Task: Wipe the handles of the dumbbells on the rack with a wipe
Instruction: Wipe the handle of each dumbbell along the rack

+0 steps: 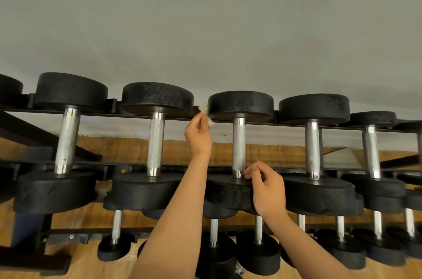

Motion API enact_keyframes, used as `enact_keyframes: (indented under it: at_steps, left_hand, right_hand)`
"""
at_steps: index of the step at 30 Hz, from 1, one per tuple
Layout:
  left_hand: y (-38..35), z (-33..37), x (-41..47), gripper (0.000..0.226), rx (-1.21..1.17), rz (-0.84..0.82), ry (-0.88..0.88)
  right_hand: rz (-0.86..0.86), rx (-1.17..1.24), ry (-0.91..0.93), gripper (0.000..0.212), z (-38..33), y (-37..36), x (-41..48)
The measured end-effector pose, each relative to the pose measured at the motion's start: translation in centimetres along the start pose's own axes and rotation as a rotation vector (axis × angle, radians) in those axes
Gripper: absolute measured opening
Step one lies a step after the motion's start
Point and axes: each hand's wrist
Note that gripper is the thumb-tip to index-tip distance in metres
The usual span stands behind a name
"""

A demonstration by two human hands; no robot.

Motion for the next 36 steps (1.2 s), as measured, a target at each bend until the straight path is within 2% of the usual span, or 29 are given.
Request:
enact_keyframes:
  at_steps: [6,10,18,22,27,36]
  left_hand:
    - [-0.5,0.7,0.5,0.028,0.019,-0.021,0.009]
    - [-0.4,0.8,0.2,0.023,0.030,-0.056,0.026]
    - [-0.4,1.4,-1.2,0.027,-0.126,0.079,0.095]
    - [-0.6,2.5,-2.6,0.024,-0.169,0.148,0.020]
    - [-0.6,4.2,-3.4,0.024,-0.014,0.140,-0.128]
    - [-0.9,5.0,-4.0,0.025,0.119,0.139,-0.182]
  right_hand:
    - [-0.001,0.018,-0.003,0.031,0.2,0.0,-0.1]
    - [-0.006,0.009,0.009,0.031,0.3,-0.1,0.0]
    - [-0.036,0.007,-0.010,0.030,0.1,0.2,-0.1]
    - [-0.037,0.001,0.000,0.032,0.1,0.3,0.0]
    - [-0.030,0.001,0.020,0.031,0.0,0.2,-0.1]
    - [-0.014,-0.005,0.053,0.027,0.5,0.0,-0.1]
Point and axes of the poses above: each hand's wrist, its own x-axis towards the middle knuckle, its own y-axis out of the back of the hand, z = x × y, and after that the axes turned 11 degrees about y, right-handed
